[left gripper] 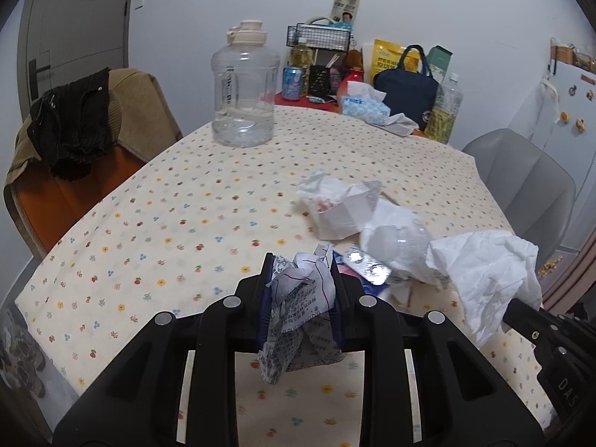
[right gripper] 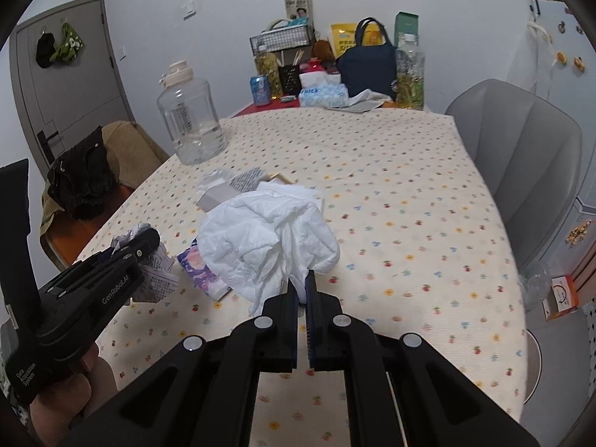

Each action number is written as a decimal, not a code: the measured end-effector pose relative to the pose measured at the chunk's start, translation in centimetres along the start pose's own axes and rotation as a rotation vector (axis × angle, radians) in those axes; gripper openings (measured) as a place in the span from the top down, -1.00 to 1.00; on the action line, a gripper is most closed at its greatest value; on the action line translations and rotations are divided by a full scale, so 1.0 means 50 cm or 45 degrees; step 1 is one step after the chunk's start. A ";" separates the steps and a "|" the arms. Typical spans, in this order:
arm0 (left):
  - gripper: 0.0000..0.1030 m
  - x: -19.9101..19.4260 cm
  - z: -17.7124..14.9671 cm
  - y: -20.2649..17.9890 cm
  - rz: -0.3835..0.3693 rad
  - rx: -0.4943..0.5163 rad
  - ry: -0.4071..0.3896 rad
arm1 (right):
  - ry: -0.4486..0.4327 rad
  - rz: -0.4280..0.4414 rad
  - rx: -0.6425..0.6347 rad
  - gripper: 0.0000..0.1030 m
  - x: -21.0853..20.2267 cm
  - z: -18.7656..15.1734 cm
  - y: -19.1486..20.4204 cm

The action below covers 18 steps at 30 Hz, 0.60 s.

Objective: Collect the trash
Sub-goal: 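Carry the tissue in the right tool while the left tool carries the paper to the bin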

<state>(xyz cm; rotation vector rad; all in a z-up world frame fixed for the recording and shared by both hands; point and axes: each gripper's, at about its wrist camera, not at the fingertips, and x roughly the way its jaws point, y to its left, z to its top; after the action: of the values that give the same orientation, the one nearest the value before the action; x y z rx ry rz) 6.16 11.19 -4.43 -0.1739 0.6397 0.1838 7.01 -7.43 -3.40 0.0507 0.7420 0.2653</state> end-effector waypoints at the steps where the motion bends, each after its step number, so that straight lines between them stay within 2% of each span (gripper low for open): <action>1: 0.50 -0.005 0.000 -0.013 -0.007 0.015 -0.004 | -0.011 -0.009 0.009 0.91 -0.009 0.000 -0.011; 12: 0.50 -0.043 0.004 -0.146 -0.070 0.143 -0.055 | -0.084 -0.076 0.120 0.91 -0.086 -0.005 -0.132; 18: 0.50 -0.050 0.002 -0.232 -0.142 0.212 -0.057 | -0.112 -0.124 0.185 0.91 -0.117 -0.011 -0.201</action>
<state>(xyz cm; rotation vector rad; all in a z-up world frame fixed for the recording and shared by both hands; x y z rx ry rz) 6.82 -0.33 -1.62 -0.0446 0.5963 0.0265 4.73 -18.64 -1.34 0.1624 0.6736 0.1151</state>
